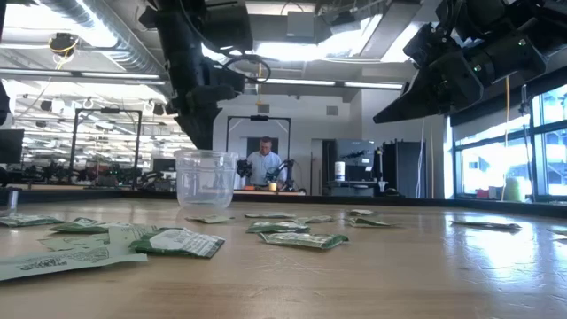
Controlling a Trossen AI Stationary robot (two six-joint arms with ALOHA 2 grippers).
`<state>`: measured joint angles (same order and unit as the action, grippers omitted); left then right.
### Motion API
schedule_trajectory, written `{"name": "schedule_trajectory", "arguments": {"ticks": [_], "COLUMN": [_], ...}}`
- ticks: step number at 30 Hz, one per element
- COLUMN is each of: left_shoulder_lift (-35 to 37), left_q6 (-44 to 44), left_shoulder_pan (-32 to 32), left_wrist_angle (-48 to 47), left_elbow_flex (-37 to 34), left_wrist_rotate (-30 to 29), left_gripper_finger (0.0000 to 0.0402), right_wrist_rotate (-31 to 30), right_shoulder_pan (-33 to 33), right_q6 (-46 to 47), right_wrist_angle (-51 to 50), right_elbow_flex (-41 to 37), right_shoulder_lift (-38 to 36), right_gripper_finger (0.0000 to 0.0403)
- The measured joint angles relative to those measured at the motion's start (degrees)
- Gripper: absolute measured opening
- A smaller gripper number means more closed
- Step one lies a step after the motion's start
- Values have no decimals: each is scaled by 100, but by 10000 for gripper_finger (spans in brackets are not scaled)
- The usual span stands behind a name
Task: Pick and place Stevia / Truvia into bins
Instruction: Put the light green stevia packet into the transparent container
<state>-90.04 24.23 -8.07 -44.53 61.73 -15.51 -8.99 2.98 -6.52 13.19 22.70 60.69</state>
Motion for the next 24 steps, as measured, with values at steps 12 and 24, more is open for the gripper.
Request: {"name": "schedule_trajectory", "arguments": {"ticks": [12, 24], "left_shoulder_lift": [201, 266], "left_q6": [69, -14], "left_shoulder_pan": [142, 1687], "left_wrist_angle": [11, 758], "left_elbow_flex": [4, 3], "left_wrist_rotate": [109, 397], "left_gripper_finger": [59, 63], "right_wrist_rotate": [0, 0], "right_shoulder_pan": [1, 2], "right_q6": [17, 0], "right_wrist_angle": [-9, -21], "right_elbow_flex": [0, 0], "right_shoulder_lift": [0, 0], "right_gripper_finger": [99, 99]}}
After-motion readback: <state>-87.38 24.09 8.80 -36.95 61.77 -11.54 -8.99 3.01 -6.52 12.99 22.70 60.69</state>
